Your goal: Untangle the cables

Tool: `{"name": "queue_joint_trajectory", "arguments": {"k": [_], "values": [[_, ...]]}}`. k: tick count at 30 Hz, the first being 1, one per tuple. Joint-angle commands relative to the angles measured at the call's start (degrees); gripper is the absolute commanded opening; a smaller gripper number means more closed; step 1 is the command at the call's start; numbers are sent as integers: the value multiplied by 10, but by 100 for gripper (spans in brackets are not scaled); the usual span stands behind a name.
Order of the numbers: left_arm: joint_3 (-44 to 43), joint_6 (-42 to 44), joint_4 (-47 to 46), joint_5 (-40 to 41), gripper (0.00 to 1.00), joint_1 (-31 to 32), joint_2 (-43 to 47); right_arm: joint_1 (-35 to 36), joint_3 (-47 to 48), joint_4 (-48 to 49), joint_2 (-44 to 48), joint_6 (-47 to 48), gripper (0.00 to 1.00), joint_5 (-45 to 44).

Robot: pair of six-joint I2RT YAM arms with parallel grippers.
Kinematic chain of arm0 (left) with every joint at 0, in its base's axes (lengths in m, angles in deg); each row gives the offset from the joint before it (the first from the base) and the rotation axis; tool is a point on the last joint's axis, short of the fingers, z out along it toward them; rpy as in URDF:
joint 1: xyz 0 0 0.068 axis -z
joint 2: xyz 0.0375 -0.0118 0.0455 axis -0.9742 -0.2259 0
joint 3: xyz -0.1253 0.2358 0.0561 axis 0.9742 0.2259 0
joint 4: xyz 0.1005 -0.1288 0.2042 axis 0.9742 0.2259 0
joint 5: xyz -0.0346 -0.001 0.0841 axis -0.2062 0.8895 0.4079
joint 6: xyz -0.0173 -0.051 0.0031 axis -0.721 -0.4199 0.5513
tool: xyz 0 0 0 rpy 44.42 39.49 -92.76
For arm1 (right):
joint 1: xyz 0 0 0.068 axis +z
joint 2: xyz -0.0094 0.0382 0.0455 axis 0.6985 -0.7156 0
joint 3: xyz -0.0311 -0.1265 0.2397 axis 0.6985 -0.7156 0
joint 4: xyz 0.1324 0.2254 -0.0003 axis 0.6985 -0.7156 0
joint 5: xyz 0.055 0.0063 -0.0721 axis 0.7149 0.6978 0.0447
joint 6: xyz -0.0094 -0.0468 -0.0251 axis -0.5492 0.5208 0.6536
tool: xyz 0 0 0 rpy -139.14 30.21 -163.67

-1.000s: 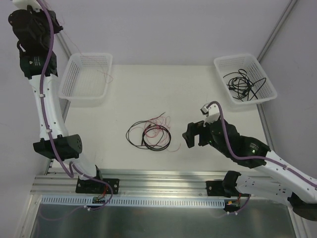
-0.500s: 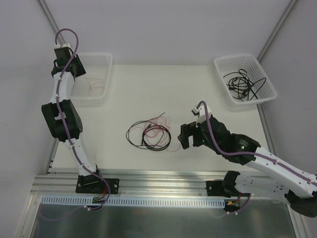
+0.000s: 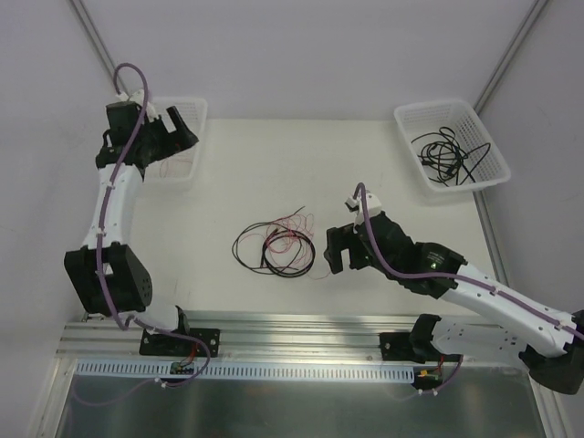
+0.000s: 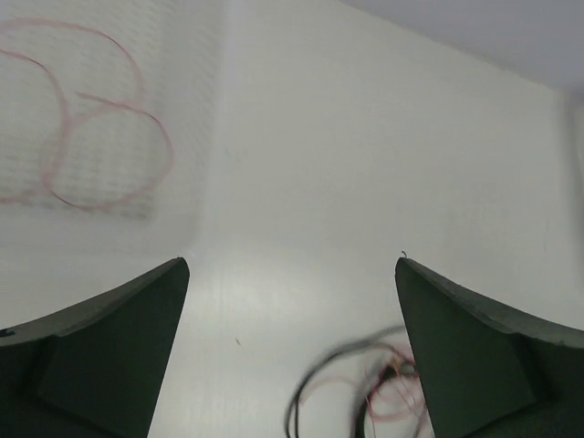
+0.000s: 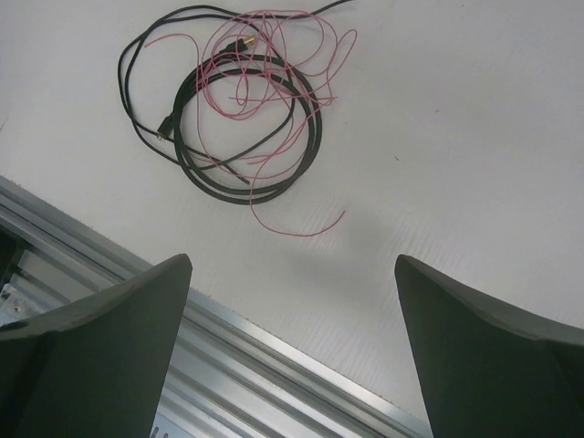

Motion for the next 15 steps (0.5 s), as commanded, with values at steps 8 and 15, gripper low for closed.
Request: {"name": "queue_joint_trajectory", "arguments": {"k": [8, 15], "values": [[271, 36, 21, -9, 94, 285, 169, -50, -51, 48, -31, -85, 98, 62], [284, 155, 1, 31, 85, 425, 114, -51, -87, 66, -26, -116, 98, 81]]}}
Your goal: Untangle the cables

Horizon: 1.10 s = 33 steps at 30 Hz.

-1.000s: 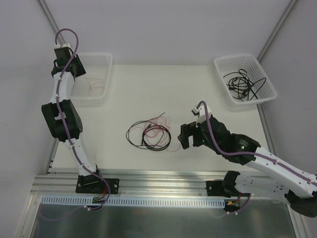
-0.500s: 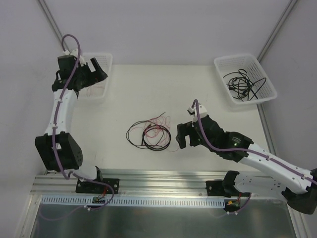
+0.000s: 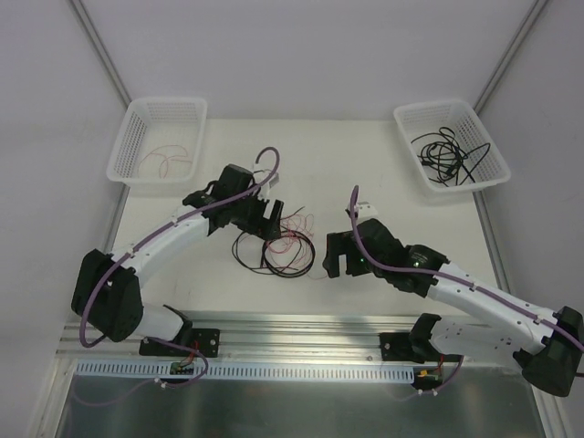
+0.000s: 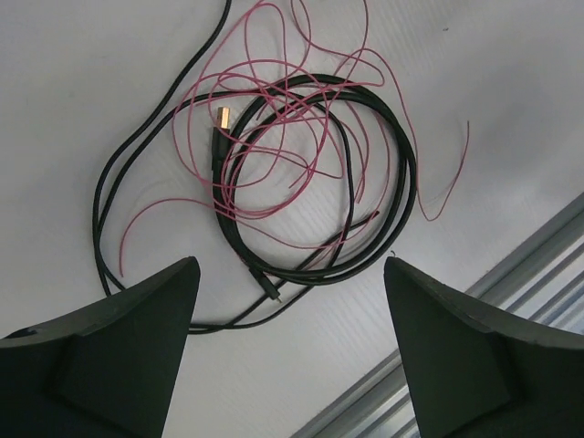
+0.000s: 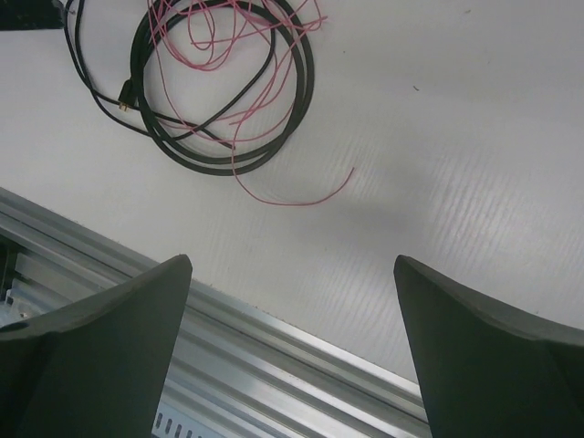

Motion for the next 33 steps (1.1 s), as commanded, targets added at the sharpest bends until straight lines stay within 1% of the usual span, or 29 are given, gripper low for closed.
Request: {"name": "queue_joint_trajectory", "arguments": {"k": [1, 4, 5, 7, 8, 12, 17, 18, 19, 20, 22, 24, 25, 26, 27, 30, 33], "values": [[-10, 80, -28, 47, 82, 44, -31, -2, -11, 27, 10, -33, 98, 18], [-15, 106, -62, 56, 77, 58, -63, -2, -18, 26, 22, -39, 98, 20], [-17, 111, -70, 53, 66, 59, -71, -2, -18, 22, 29, -40, 98, 21], [-22, 140, -96, 51, 55, 59, -94, -2, -19, 19, 33, -40, 98, 22], [-25, 148, -102, 53, 52, 59, -102, -2, -19, 15, 36, -39, 98, 22], [-41, 182, -114, 59, 52, 59, -142, -2, -19, 6, 52, -39, 98, 16], [-60, 197, -118, 44, 47, 60, -180, -2, -21, 3, 54, -39, 98, 11], [-61, 195, -118, 40, 46, 60, -183, -2, -20, 3, 52, -39, 98, 11], [-61, 193, -118, 36, 39, 60, -186, -2, -19, 2, 49, -39, 98, 11], [-61, 193, -118, 32, 36, 61, -187, -2, -18, 3, 47, -39, 98, 10], [-57, 190, -119, 25, 30, 67, -188, -2, -18, 4, 43, -41, 98, 11], [-56, 187, -117, 25, 21, 71, -186, -2, -19, 10, 39, -41, 98, 11], [-54, 183, -117, 27, 16, 73, -184, -2, -19, 11, 37, -40, 98, 11], [-53, 180, -118, 28, 3, 73, -181, -2, -18, 14, 35, -41, 98, 12], [-53, 172, -112, 32, 0, 74, -169, -2, -17, 15, 33, -41, 98, 11], [-63, 140, -84, 51, 0, 75, -114, -2, -14, 19, 30, -40, 98, 13], [-112, 107, -37, 76, 0, 75, -55, -2, -13, 22, 31, -40, 98, 9]]}}
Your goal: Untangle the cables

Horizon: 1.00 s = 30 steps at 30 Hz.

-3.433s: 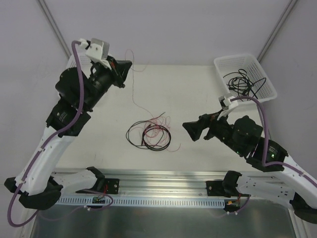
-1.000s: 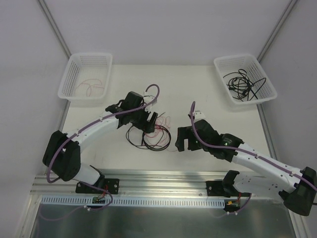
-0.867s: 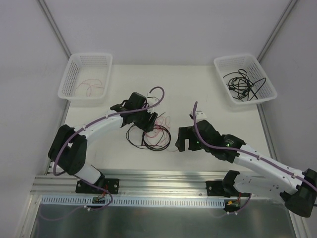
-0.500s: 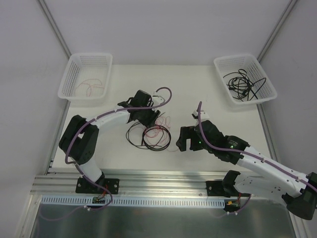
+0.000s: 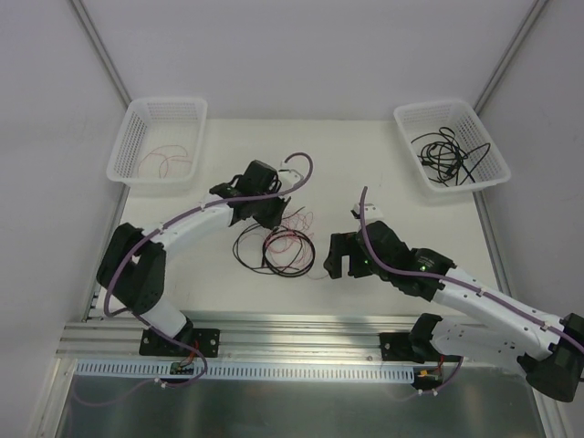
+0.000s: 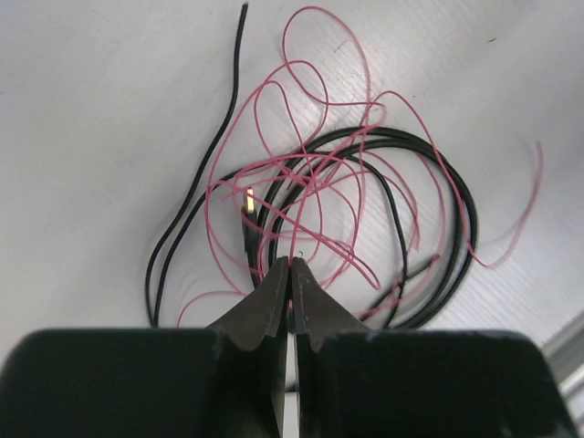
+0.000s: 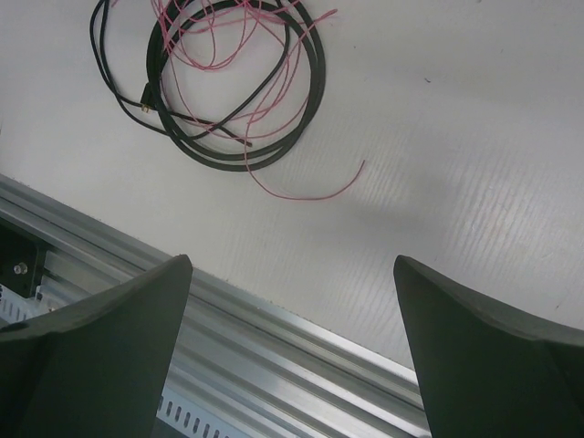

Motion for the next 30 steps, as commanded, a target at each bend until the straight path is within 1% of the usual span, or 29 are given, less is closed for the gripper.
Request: {"name": "queue_joint_trajectory", "arguments": {"k": [1, 2, 3, 4, 5, 6, 7, 8, 9, 11, 12, 13, 15, 17, 19, 21, 23, 26, 28, 29, 30], "values": [[-102, -44, 72, 29, 0, 6, 100, -1, 5, 22, 2, -10, 98, -7], [-129, -50, 94, 42, 0, 6, 109, -2, 5, 24, 4, -11, 97, -10], [-192, -59, 125, 48, 0, 5, 120, -1, 6, 25, 5, -12, 97, -13], [-230, -64, 185, 52, 0, 6, 121, -2, 7, 28, 6, -11, 97, -14], [-269, -67, 222, 54, 0, 6, 116, -1, 10, 29, 7, -11, 97, -19], [-349, -71, 253, 50, 0, 8, 112, -2, 13, 29, 7, -9, 97, -20], [-388, -71, 312, 43, 0, 11, 106, -1, 14, 35, 9, -6, 97, -21], [-426, -70, 335, 36, 0, 17, 96, -2, 20, 36, 9, 2, 97, -25], [-496, -71, 356, 20, 0, 35, 89, -2, 24, 37, 8, 5, 97, -25], [-541, -71, 385, -1, 0, 58, 77, -2, 36, 42, 8, 18, 97, -31], [-537, -70, 385, 2, 0, 65, 75, -1, 40, 43, 7, 28, 97, -32], [-525, -70, 386, 32, 0, 64, 70, -1, 44, 43, 3, 32, 96, -35], [-494, -71, 417, 89, 0, 64, 47, -2, 53, 45, 1, 39, 96, -36], [-483, -94, 446, 68, 0, 65, 23, -2, 58, 53, 3, 44, 96, -26], [-434, -124, 438, 38, 0, 71, 27, -2, 57, 64, 8, 50, 95, -21], [-389, -144, 421, 46, 0, 77, 43, -1, 53, 72, 19, 55, 95, -16], [-376, -156, 409, 57, 0, 77, 57, -1, 42, 87, 26, 62, 95, -9], [-390, -155, 409, 88, 0, 77, 70, -2, 32, 104, 30, 72, 94, 9], [-428, -152, 413, 105, 0, 77, 74, -1, 22, 116, 29, 74, 94, 19], [-446, -146, 416, 128, 0, 77, 75, -2, 20, 119, 28, 73, 93, 20], [-490, -143, 418, 141, 0, 77, 73, -1, 20, 119, 28, 72, 93, 19]]}}
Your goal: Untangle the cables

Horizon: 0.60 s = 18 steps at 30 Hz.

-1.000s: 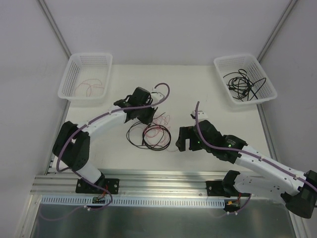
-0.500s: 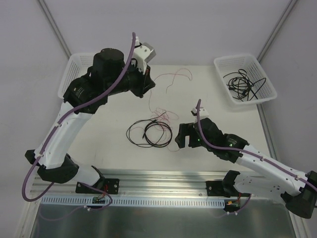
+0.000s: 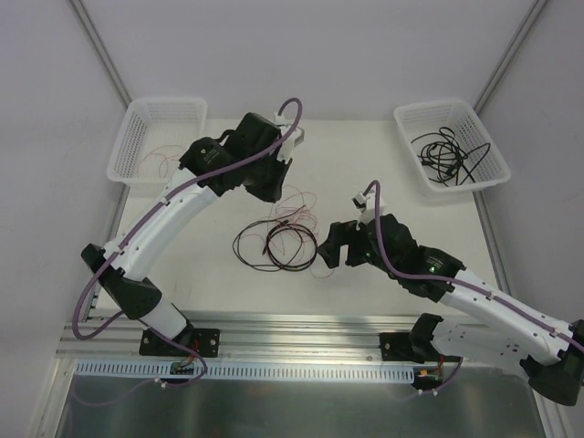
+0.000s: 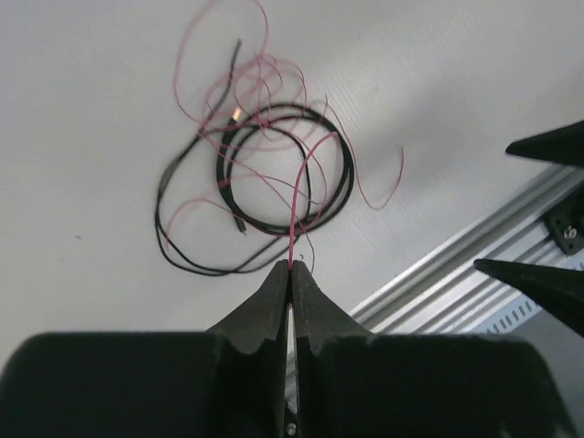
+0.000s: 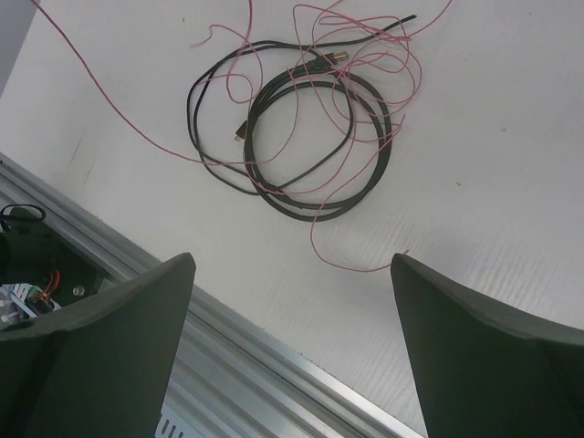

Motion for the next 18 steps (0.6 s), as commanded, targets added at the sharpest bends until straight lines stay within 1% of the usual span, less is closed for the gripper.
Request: {"name": "queue_joint_trajectory", "arguments": {"k": [1, 2, 4, 5, 7, 8, 10, 11, 12, 15, 18], "values": [[-115, 0, -1, 66, 0, 5, 43, -1, -8, 35, 8, 9, 93, 16], [-167, 10, -2, 94, 0, 5, 41, -1, -11, 36, 9, 10, 93, 15], [-227, 23, -6, 122, 0, 5, 38, -1, -13, 34, 17, 10, 93, 16], [-284, 40, -21, 134, 0, 5, 36, -2, -15, 34, 19, 12, 93, 14], [-326, 59, -52, 166, 0, 5, 39, -1, -17, 28, 25, 14, 93, 8], [-336, 81, -107, 172, 0, 5, 53, -1, -19, 26, 31, 15, 93, 8], [-320, 103, -173, 195, 0, 5, 88, -1, -21, 21, 35, 17, 93, 2], [-297, 122, -203, 204, 0, 5, 100, -1, -22, 20, 41, 18, 93, 2], [-287, 132, -255, 210, 0, 5, 110, -1, -25, 19, 43, 17, 93, -1], [-274, 165, -304, 241, 0, 5, 126, -1, -26, 11, 51, 15, 93, -3], [-272, 202, -324, 263, 0, -2, 121, -1, -26, 4, 60, 13, 93, -2]]}}
